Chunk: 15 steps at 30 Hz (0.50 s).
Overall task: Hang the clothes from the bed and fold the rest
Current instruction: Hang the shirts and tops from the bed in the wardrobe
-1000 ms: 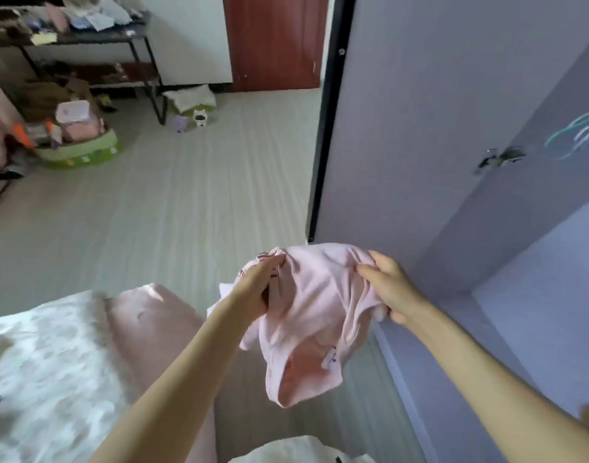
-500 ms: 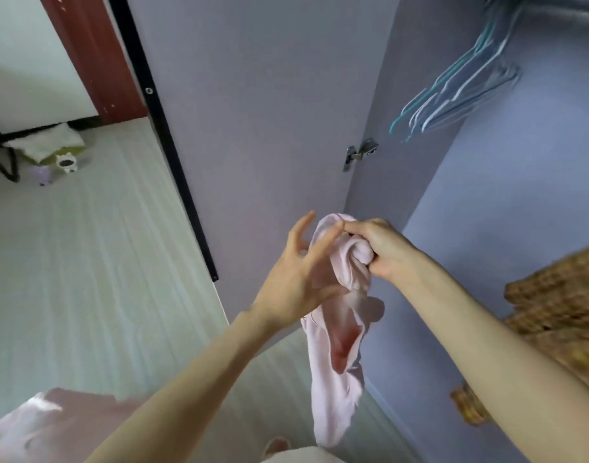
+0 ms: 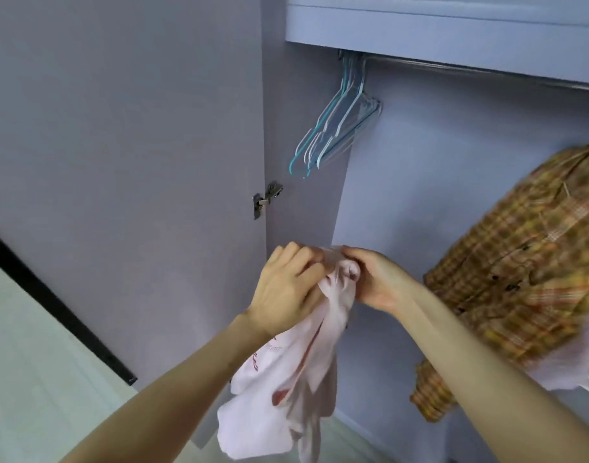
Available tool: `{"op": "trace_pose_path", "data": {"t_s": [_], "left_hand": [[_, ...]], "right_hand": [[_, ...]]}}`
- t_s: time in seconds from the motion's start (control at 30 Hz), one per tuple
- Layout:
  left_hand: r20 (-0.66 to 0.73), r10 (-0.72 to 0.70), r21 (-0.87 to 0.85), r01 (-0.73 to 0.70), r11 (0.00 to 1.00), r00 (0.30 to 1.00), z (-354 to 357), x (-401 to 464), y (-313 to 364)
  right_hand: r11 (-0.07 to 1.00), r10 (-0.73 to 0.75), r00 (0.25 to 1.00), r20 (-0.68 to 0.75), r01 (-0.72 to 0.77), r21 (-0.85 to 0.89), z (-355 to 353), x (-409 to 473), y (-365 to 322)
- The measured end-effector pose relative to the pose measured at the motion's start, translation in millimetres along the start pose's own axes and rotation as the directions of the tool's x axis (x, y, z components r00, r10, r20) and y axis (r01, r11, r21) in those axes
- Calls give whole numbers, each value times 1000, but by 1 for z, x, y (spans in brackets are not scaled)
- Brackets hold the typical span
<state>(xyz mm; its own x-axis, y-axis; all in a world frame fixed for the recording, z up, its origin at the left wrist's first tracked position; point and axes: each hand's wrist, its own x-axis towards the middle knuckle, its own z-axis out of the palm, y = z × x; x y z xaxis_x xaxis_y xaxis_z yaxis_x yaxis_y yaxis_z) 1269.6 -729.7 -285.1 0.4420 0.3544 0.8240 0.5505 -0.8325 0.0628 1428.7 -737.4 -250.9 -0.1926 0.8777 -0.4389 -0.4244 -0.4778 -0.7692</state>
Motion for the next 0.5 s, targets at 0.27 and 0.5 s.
{"op": "trace_pose_path", "data": {"t_s": [0.27,0.5], "left_hand": [[162,-714,-125,731,670,682,22,27,-3],[307,-666,-44,710,703,680,26,43,3]], "right_hand": [[690,-259,936,237,351,-633,-30,-9,21],[317,-552,833,20,232,-919,-28,7,23]]}}
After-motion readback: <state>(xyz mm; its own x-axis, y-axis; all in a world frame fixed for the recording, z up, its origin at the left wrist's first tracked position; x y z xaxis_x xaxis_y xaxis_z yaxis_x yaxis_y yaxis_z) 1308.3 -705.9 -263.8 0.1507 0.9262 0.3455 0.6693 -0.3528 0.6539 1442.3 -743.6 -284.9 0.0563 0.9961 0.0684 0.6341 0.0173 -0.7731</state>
